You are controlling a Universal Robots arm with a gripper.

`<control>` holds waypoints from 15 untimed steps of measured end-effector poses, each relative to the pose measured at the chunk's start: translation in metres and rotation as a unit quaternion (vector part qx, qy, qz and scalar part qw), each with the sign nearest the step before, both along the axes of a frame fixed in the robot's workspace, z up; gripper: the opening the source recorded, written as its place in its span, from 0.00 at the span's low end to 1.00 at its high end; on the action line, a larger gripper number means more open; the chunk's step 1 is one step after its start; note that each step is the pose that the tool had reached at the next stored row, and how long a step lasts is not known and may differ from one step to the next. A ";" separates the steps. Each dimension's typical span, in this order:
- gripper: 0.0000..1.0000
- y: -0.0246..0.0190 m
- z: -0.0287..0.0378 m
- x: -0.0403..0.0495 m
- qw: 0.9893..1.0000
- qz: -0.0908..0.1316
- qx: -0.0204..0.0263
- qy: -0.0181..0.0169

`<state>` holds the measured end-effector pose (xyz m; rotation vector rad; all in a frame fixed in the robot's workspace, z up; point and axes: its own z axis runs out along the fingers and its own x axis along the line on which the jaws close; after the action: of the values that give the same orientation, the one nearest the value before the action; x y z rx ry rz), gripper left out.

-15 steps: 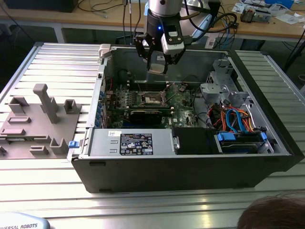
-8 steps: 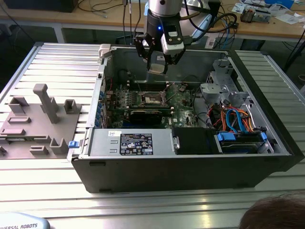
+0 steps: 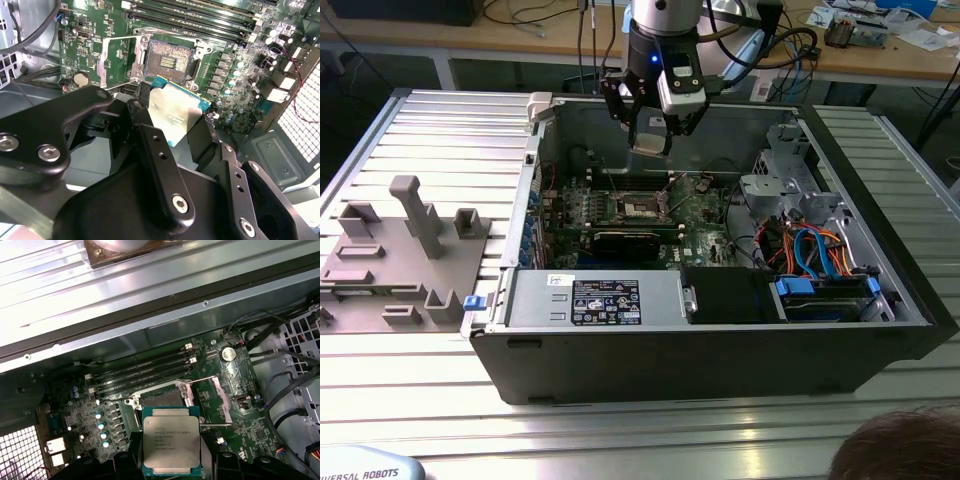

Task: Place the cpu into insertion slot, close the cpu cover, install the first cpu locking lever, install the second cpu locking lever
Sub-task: 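Place the cpu into insertion slot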

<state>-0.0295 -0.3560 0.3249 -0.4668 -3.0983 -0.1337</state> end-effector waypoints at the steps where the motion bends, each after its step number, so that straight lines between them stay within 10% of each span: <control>1: 0.54 0.0000 0.0000 0.0000 1.000 0.000 0.000 0.000; 15: 0.54 0.0000 -0.0004 0.0000 1.000 -0.005 0.000 0.000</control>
<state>-0.0295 -0.3560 0.3245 -0.4823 -3.0965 -0.1331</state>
